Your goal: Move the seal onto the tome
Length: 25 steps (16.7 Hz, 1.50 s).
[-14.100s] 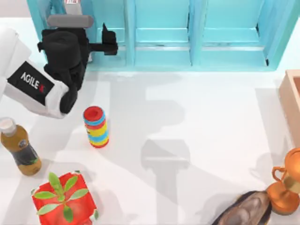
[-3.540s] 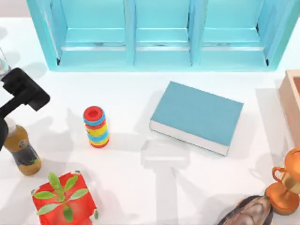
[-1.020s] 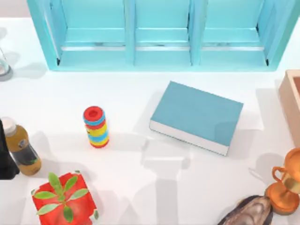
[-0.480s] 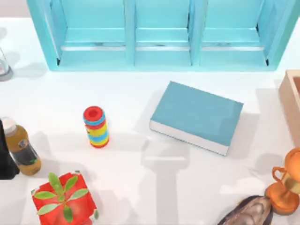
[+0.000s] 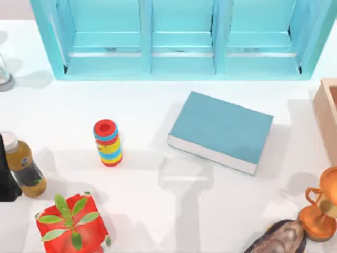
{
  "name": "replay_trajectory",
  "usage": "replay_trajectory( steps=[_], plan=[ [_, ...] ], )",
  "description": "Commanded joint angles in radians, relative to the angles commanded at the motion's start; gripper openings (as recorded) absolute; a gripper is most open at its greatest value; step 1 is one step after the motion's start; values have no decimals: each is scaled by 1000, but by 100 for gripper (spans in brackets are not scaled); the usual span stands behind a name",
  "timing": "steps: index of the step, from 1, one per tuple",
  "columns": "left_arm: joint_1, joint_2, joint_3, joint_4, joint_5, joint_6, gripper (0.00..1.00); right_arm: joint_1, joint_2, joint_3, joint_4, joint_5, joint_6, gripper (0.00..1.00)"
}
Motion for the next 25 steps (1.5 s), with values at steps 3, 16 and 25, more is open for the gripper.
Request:
replay_trajectory(
  steps=[3, 16, 25],
  plan=[
    [0, 0, 0, 0, 0, 0, 100, 0, 33, -95, 134, 0, 1, 100],
    [0, 0, 0, 0, 0, 0, 100, 0, 69, -197, 268, 0, 1, 62],
    [0, 0, 0, 0, 0, 0, 100, 0, 69, -197, 268, 0, 1, 0]
  ],
)
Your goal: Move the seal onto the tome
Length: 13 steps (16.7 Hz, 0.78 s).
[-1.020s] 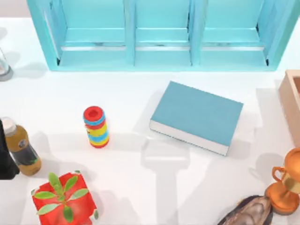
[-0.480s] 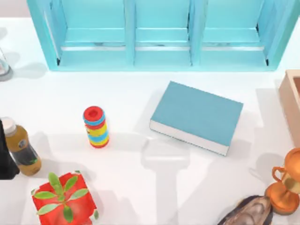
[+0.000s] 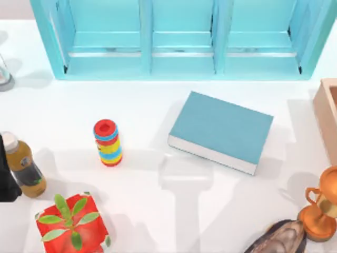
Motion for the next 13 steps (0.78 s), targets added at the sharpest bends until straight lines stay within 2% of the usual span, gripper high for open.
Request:
replay_trajectory(
  steps=[9, 13],
  plan=[
    [0, 0, 0, 0, 0, 0, 100, 0, -2, 3, -2, 0, 3, 0],
    [0, 0, 0, 0, 0, 0, 100, 12, 7, 109, -53, -23, 109, 0]
  ],
)
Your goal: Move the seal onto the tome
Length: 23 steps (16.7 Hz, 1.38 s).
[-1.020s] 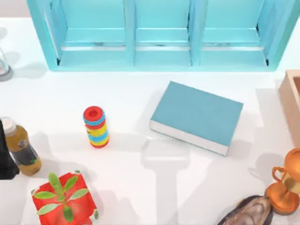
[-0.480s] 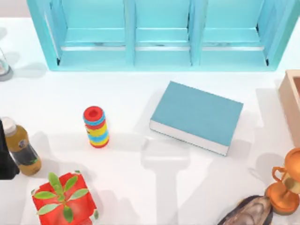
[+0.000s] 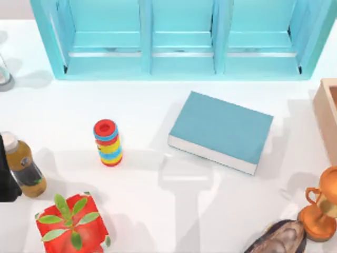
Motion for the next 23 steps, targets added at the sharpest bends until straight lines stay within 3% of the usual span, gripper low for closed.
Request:
replay_trajectory(
  steps=[6, 12, 19, 23],
  plan=[
    [0, 0, 0, 0, 0, 0, 100, 168, -24, 272, -244, -14, 260, 0],
    [0, 0, 0, 0, 0, 0, 100, 403, -109, 351, -502, 22, 323, 0],
    [0, 0, 0, 0, 0, 0, 100, 430, -100, 365, -515, 25, 336, 0],
    [0, 0, 0, 0, 0, 0, 100, 544, 58, 509, -499, 26, 447, 0]
  ],
)
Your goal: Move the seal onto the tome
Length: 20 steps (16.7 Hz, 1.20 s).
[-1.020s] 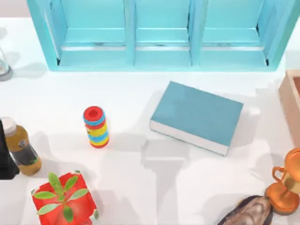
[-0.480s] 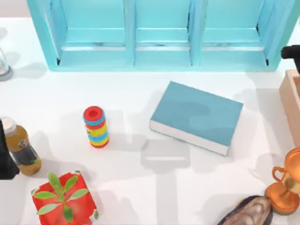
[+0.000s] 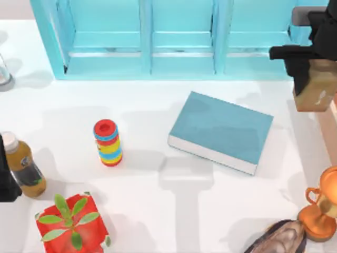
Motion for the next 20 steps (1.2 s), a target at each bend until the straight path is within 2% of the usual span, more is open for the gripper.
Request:
replay_trajectory(
  steps=[7, 19, 20],
  plan=[
    [0, 0, 0, 0, 0, 0, 100, 227, 335, 273, 54, 1, 237, 0],
    [0, 0, 0, 0, 0, 0, 100, 239, 350, 308, 37, 1, 250, 0],
    [0, 0, 0, 0, 0, 0, 100, 239, 350, 308, 37, 1, 250, 8]
  ],
)
